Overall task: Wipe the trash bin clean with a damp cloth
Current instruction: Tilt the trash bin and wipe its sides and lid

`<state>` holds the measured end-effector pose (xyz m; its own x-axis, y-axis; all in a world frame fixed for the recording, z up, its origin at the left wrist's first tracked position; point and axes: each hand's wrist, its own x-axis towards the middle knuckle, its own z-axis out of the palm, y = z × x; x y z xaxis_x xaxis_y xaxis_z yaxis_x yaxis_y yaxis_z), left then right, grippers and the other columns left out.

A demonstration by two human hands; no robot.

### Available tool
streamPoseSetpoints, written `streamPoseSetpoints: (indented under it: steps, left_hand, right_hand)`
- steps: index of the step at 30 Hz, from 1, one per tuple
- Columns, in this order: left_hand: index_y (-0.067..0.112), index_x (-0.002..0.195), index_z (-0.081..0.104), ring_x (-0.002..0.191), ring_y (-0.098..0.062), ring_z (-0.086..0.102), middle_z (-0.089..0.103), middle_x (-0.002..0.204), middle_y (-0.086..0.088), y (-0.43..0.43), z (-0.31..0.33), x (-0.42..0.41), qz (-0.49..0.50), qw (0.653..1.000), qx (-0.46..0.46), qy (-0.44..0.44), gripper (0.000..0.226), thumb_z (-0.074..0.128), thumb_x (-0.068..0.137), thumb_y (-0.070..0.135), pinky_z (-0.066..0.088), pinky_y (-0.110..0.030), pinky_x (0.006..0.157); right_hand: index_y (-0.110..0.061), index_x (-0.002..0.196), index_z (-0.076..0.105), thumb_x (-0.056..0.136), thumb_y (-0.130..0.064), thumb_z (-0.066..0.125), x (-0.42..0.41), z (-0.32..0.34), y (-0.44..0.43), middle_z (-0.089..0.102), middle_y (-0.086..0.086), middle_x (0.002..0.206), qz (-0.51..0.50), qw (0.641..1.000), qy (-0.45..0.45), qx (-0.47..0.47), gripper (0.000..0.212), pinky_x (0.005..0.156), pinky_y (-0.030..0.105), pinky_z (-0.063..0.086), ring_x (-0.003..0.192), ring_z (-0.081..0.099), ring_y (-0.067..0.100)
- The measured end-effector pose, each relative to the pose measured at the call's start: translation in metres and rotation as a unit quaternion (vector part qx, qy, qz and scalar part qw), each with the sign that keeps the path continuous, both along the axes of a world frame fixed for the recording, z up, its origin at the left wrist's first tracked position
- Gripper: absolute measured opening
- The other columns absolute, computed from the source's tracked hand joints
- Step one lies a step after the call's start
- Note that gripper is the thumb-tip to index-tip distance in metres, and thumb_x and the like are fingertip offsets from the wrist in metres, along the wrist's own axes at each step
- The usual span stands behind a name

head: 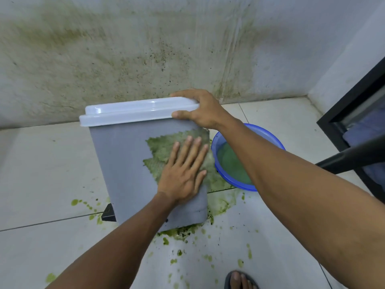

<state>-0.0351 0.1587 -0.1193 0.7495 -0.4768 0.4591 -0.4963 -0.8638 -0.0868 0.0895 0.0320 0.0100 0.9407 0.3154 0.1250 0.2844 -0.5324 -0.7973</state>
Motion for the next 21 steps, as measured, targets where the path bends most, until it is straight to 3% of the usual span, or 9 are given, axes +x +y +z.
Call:
streamPoseSetpoints:
  steps: [4, 7, 10, 14, 17, 21]
  left_hand:
    - [0.014, 0.163, 0.019, 0.158, -0.028, 0.006, 0.012, 0.171, -0.007, 0.015, -0.034, -0.039, -0.091, 0.99, 0.107, 0.028, 0.071, 0.043, 0.105, 0.047, 0.004, -0.048, 0.128]
    - [0.019, 0.163, 0.019, 0.158, -0.026, 0.008, 0.012, 0.171, -0.007, 0.06, -0.043, -0.056, -0.122, 0.985, 0.116, 0.039, 0.07, 0.043, 0.105, 0.05, 0.004, -0.045, 0.128]
    - [0.02, 0.162, 0.024, 0.158, -0.028, 0.012, 0.017, 0.169, -0.009, 0.09, -0.02, -0.034, -0.041, 0.996, 0.075, 0.007, 0.069, 0.041, 0.104, 0.054, 0.007, -0.046, 0.128]
    - [0.016, 0.162, 0.022, 0.158, -0.032, 0.006, 0.01, 0.17, -0.013, 0.078, 0.009, -0.002, 0.057, 0.998, 0.003, 0.003, 0.071, 0.04, 0.104, 0.051, 0.003, -0.05, 0.128]
    - [0.013, 0.162, 0.021, 0.157, -0.036, 0.008, 0.007, 0.169, -0.015, 0.059, 0.005, -0.004, 0.079, 0.997, -0.025, 0.007, 0.07, 0.04, 0.105, 0.048, 0.001, -0.052, 0.127]
    - [0.013, 0.162, 0.019, 0.157, -0.035, 0.006, 0.008, 0.169, -0.016, 0.05, -0.02, -0.035, 0.03, 0.999, 0.002, 0.03, 0.07, 0.043, 0.105, 0.046, 0.004, -0.052, 0.127]
  right_hand:
    - [-0.037, 0.121, 0.07, 0.061, -0.064, 0.076, 0.003, -0.003, 0.0, 0.064, -0.013, 0.123, 0.003, 1.0, 0.011, 0.009, 0.067, 0.108, 0.048, 0.042, 0.116, 0.058, 0.013]
    - [-0.042, 0.118, 0.069, 0.061, -0.067, 0.075, 0.003, -0.005, 0.001, 0.064, -0.018, 0.119, -0.003, 1.0, 0.001, 0.002, 0.063, 0.109, 0.053, 0.038, 0.115, 0.058, 0.011]
    - [-0.043, 0.116, 0.07, 0.059, -0.07, 0.075, 0.004, -0.005, 0.003, 0.066, -0.019, 0.12, -0.011, 1.0, -0.007, -0.002, 0.063, 0.109, 0.052, 0.038, 0.117, 0.059, 0.011]
    - [-0.03, 0.12, 0.072, 0.064, -0.057, 0.08, 0.006, -0.003, 0.001, 0.068, -0.011, 0.12, -0.012, 1.0, -0.01, 0.008, 0.063, 0.105, 0.041, 0.046, 0.113, 0.061, 0.011]
    - [-0.025, 0.12, 0.072, 0.067, -0.05, 0.082, 0.006, -0.003, 0.001, 0.069, -0.009, 0.119, -0.006, 1.0, -0.017, 0.013, 0.059, 0.1, 0.036, 0.05, 0.111, 0.062, 0.011]
    - [-0.042, 0.106, 0.07, 0.063, -0.056, 0.081, 0.003, -0.006, 0.004, 0.07, -0.014, 0.112, -0.014, 0.999, -0.028, 0.026, 0.047, 0.101, 0.042, 0.049, 0.109, 0.064, 0.011]
